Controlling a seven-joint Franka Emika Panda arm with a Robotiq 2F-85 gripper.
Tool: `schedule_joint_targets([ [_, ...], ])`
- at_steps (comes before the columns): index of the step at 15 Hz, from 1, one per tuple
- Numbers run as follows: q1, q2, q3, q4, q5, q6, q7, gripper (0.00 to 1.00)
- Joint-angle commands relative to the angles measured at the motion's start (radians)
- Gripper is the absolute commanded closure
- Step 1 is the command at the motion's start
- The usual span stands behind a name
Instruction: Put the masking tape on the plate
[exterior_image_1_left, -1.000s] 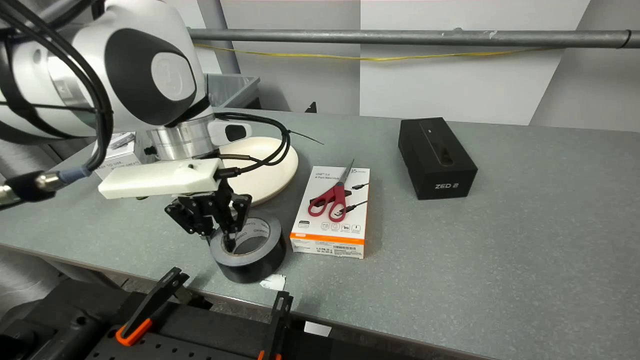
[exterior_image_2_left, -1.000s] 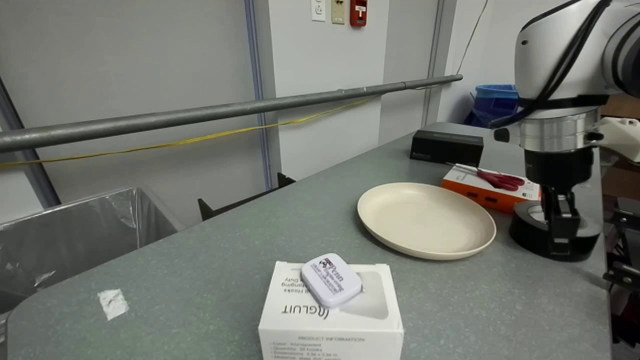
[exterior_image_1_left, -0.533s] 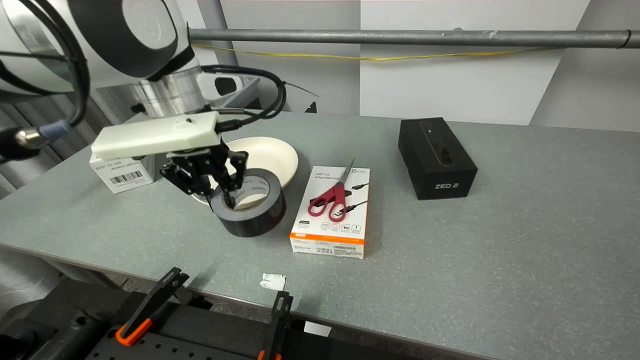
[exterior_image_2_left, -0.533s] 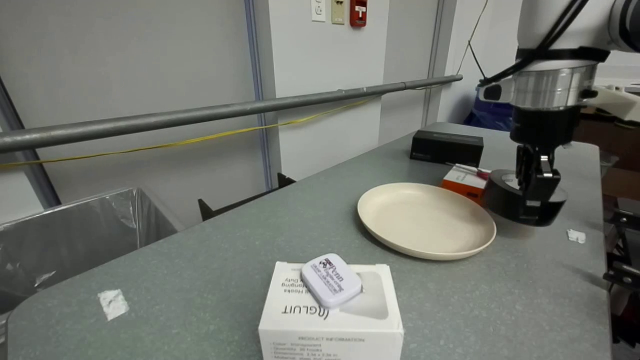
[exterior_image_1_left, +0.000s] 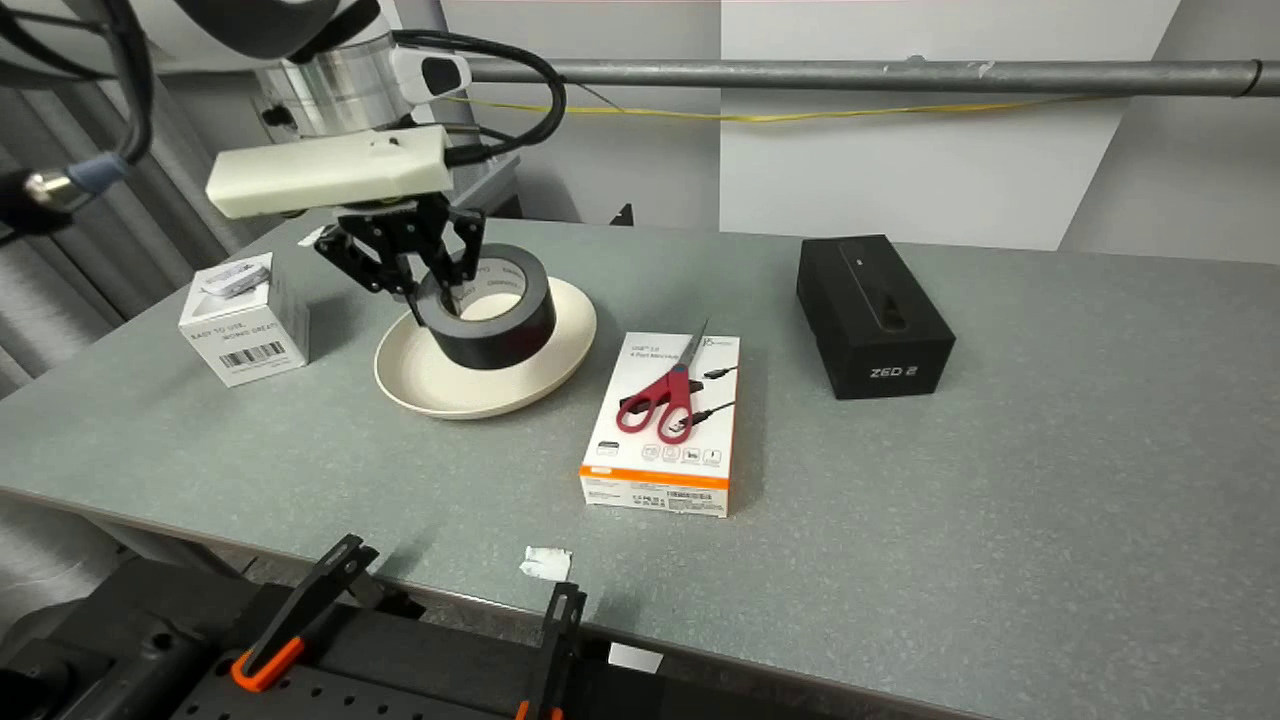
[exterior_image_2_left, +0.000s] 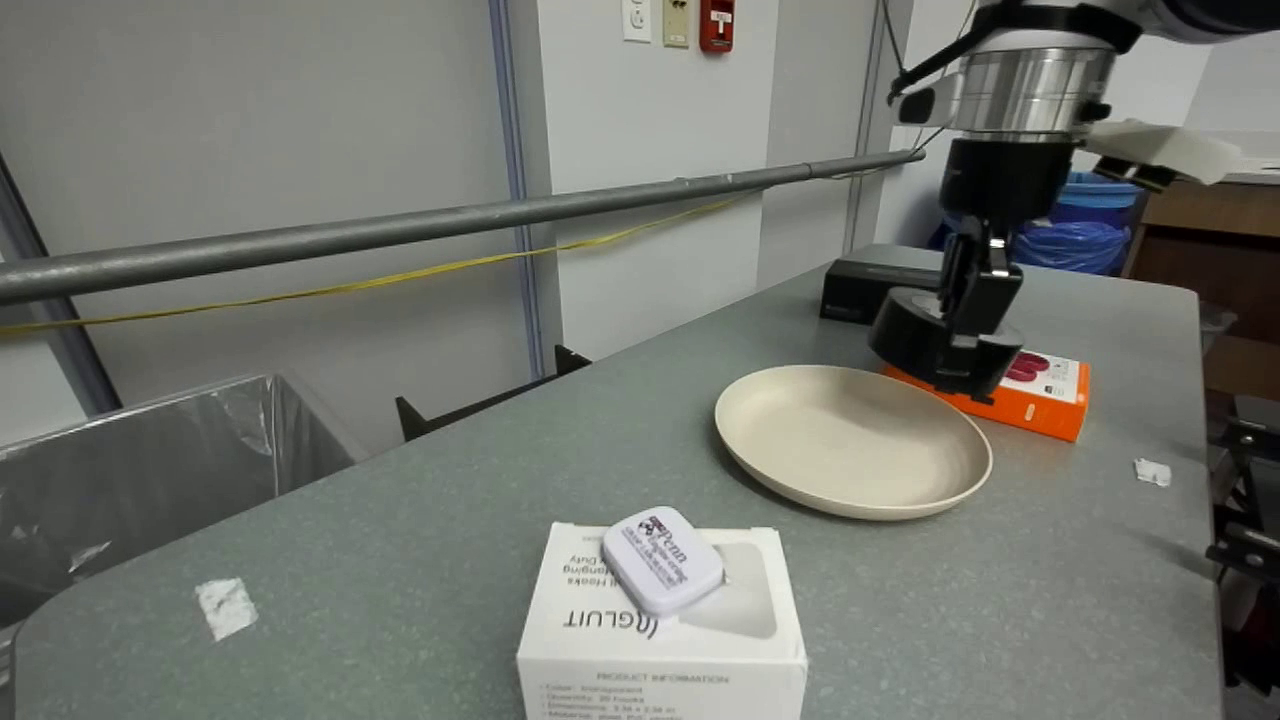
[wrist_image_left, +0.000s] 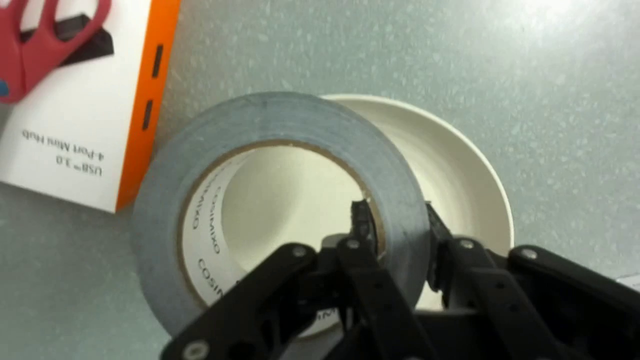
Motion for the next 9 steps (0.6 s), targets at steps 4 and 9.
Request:
schedule_joint_targets([
  [4,-0.006,0.273,0.064,0.298,0.055,-0.022,-0.045,0.94],
  [9,0.034,0.409,0.034,0.372,-0.052,-0.024,0.07,0.94],
])
